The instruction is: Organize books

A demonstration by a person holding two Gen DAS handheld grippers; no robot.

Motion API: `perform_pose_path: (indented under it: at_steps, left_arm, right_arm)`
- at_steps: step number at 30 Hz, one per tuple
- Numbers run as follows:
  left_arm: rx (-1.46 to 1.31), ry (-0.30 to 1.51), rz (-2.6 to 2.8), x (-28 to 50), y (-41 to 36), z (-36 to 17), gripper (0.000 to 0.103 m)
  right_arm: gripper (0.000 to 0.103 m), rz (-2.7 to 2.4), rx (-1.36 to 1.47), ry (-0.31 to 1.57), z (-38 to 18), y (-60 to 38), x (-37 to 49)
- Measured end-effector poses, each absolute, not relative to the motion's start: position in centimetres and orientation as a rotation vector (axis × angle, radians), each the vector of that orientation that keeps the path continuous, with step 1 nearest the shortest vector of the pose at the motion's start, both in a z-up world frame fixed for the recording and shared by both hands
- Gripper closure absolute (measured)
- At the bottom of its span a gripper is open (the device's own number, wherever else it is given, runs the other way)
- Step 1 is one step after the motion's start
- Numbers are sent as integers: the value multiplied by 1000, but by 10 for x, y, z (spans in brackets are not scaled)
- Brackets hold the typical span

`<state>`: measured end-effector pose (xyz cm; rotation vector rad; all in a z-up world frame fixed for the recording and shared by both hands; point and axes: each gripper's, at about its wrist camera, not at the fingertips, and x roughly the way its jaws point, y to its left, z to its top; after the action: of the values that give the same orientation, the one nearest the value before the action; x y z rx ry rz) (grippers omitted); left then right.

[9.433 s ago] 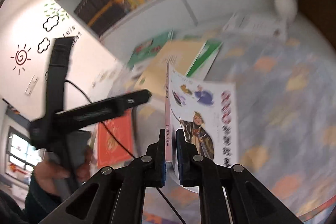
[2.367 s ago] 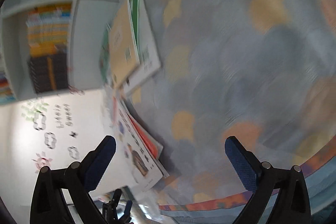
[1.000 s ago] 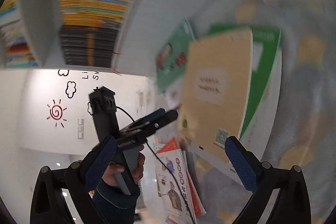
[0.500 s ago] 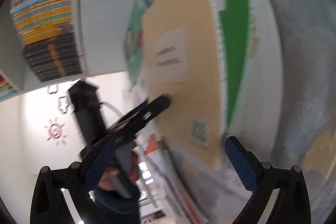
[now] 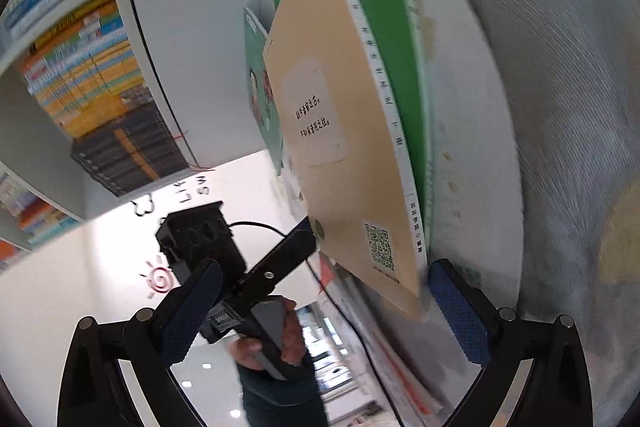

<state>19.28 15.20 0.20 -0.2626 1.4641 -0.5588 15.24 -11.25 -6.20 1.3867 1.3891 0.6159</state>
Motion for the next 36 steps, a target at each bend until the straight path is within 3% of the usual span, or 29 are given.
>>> perform_pose_path:
  at_steps: [6,8,9,10,15,22,36]
  left_arm:
    - [-264,1454,-557,176,149,4,1]
    - [-291,1448,-541,175,151,5,1]
    - [-328,1446,-546,173,153,6,1]
    - [-357,1444,-553,170,155,7,2]
    - [-410,1448,-569,154,149,9,2]
    - [-508,1385,-619,110,136,41,5]
    - [-567,1357,-921,44,3,72,12]
  right_arm:
    - [2,706,1146,1335,-50,-100,158]
    - [27,672,1130,1322,-49,-100,158]
    - [62,638,1118,1329,-52,-103,158]
    - [84,588,1114,1349,-59,-107,155]
    - [90,560,1366,1261,-75,-130,132]
    - [95,481,1382,1181,-26,-151,99]
    - [91,257,1133,1005,111,-243,-30]
